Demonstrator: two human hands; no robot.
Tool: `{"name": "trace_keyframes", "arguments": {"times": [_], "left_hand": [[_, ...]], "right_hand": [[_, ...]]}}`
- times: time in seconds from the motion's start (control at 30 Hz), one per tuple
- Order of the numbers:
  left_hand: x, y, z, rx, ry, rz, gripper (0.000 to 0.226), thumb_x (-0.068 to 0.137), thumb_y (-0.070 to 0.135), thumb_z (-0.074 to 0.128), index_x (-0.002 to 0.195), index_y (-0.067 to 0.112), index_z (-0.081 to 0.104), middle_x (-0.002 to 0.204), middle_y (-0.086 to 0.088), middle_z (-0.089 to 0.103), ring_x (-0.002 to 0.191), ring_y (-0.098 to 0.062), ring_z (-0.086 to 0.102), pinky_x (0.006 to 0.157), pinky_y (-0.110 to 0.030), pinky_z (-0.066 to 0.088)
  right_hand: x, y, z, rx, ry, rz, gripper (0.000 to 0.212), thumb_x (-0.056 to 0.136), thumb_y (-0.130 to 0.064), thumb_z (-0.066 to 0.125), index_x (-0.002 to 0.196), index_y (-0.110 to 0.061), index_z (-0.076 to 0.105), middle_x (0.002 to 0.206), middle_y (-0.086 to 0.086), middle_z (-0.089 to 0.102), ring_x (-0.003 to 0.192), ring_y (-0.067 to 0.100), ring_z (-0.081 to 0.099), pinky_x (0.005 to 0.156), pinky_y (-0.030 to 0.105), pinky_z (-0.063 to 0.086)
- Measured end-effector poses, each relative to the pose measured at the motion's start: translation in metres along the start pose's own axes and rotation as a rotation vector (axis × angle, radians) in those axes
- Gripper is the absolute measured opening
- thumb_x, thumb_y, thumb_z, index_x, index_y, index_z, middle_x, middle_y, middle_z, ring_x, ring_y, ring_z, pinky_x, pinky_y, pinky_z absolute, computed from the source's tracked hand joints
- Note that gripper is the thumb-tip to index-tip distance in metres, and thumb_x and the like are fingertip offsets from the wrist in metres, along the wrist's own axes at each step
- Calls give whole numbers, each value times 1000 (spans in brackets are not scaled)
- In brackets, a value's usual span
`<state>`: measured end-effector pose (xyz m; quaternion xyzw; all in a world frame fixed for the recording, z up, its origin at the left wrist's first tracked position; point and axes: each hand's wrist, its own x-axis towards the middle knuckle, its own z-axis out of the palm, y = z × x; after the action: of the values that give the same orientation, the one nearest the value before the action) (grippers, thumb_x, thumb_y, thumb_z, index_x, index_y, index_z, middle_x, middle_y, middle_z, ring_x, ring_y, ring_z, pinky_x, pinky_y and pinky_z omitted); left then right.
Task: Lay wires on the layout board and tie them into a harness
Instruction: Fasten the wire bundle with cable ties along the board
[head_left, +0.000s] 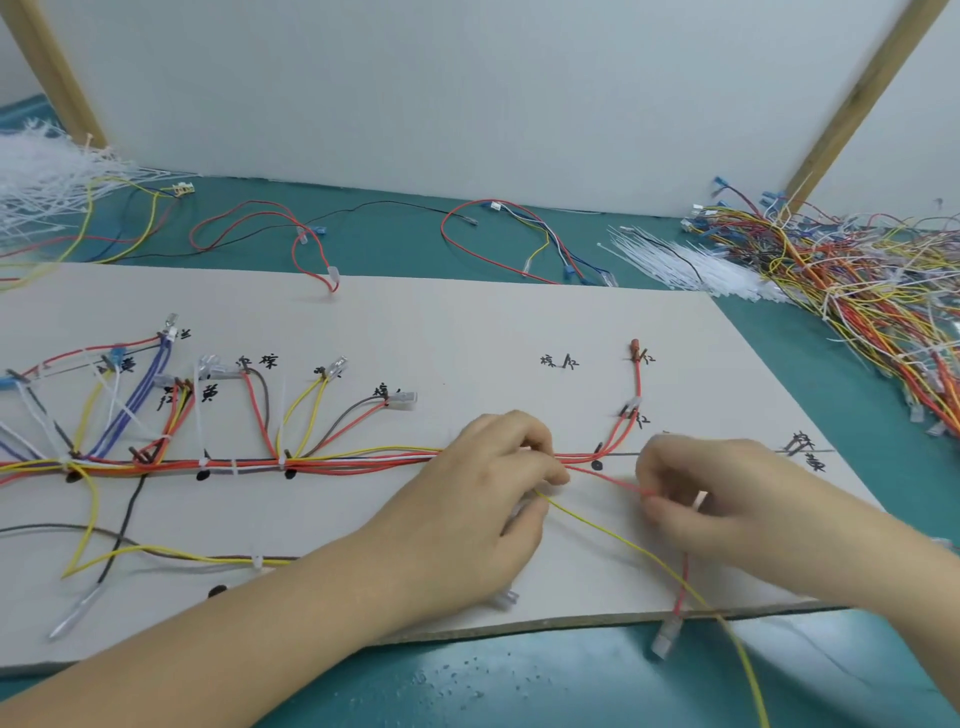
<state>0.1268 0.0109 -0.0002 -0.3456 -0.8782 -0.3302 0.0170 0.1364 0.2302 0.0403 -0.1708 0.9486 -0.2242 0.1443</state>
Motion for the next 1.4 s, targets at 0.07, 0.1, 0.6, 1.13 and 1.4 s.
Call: {"name": "trace_keyframes", "arguments": {"times": [0.07,0.1,0.6,1.13,1.4], "left_hand": [[0,1,0,54,-51,12,33,85,19,44,108,9,65,109,0,51,103,-13,43,92,-13,28],[1,2,-2,58,-75,12,36,86,22,42,111,10,65,111,0,52,105,-14,43,94,-14,27],[1,-1,0,50,-198,82,53,95,33,42,145,26,26,143,28,13,136,6,1,106,-4,-7],[0,0,0,72,-206,76,45,88,42,38,129,26,48,156,5,15,140,-3,8,109,-10,0],[1,2,-1,25,-204,102,41,86,34,42,122,20,55,151,4,28,129,0,16,103,-4,6]], "right_hand": [[3,4,-7,152,-64,52,17,87,-15,56,78,-29,52,69,-7,65,54,6,54,60,24,47],[4,6,-9,238,-105,74,16,88,-13,56,83,-27,51,68,-4,66,53,9,56,59,25,48],[-3,17,-16,659,-176,78,19,87,-13,59,82,-26,71,65,3,56,56,18,52,50,19,46],[11,47,-29,275,-257,-65,69,72,-16,80,127,-43,49,112,-28,49,76,7,57,70,20,51],[7,44,-27,156,-59,-135,26,74,-25,77,86,-47,69,88,-17,63,68,8,60,64,17,48]]}}
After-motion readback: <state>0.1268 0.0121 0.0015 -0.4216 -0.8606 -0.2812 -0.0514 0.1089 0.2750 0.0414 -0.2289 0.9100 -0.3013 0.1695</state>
